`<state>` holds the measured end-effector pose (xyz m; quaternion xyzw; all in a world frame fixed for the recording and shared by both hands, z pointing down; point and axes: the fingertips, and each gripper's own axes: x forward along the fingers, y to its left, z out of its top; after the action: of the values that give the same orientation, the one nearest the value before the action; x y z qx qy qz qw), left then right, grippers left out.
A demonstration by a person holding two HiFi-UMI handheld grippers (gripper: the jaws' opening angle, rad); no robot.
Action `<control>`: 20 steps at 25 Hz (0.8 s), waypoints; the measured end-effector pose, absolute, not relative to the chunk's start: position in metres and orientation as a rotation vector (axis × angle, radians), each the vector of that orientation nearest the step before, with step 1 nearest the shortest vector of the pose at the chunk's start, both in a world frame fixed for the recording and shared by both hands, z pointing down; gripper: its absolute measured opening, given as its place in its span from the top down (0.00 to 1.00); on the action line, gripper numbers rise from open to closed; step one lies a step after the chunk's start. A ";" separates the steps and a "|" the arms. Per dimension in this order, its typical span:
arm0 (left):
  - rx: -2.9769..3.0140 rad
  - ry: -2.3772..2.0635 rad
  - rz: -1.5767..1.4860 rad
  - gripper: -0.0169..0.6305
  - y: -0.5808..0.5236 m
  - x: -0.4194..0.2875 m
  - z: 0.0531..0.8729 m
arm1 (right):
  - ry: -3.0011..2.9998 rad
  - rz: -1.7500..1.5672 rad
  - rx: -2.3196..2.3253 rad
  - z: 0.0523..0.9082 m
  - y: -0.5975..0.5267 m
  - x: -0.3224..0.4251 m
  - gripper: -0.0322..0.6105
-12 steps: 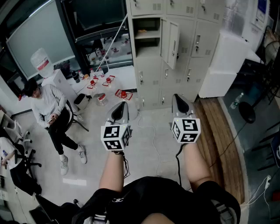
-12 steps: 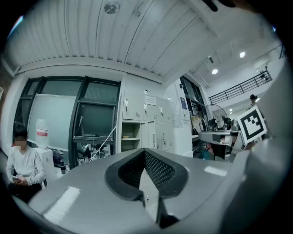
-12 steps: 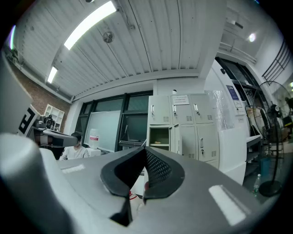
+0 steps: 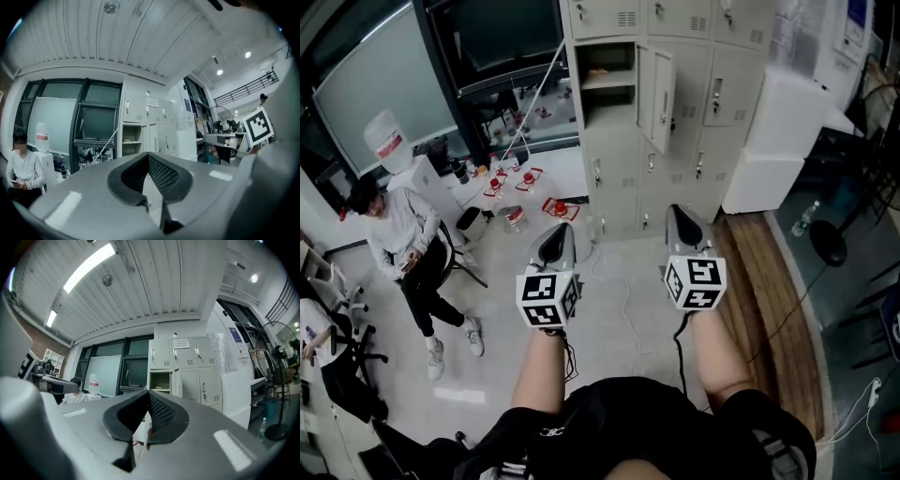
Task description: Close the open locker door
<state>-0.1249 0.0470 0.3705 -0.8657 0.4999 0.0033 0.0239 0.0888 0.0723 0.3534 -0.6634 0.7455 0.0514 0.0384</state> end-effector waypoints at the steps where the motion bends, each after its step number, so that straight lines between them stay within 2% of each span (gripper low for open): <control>1: -2.680 1.551 0.014 0.97 0.048 -0.121 0.370 | 2.291 0.164 -2.036 0.353 0.072 0.091 0.93; 13: -2.654 1.541 0.044 0.97 0.033 -0.086 0.372 | 2.305 0.175 -2.009 0.354 0.052 0.115 0.93; 20: -2.665 1.498 0.068 0.97 -0.012 -0.064 0.376 | 2.285 0.201 -2.033 0.358 0.009 0.131 0.93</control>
<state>-0.0645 -0.0125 0.3759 -0.8707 0.4895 0.0224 0.0418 0.1313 0.0091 0.3576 -0.6627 0.7450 0.0654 0.0384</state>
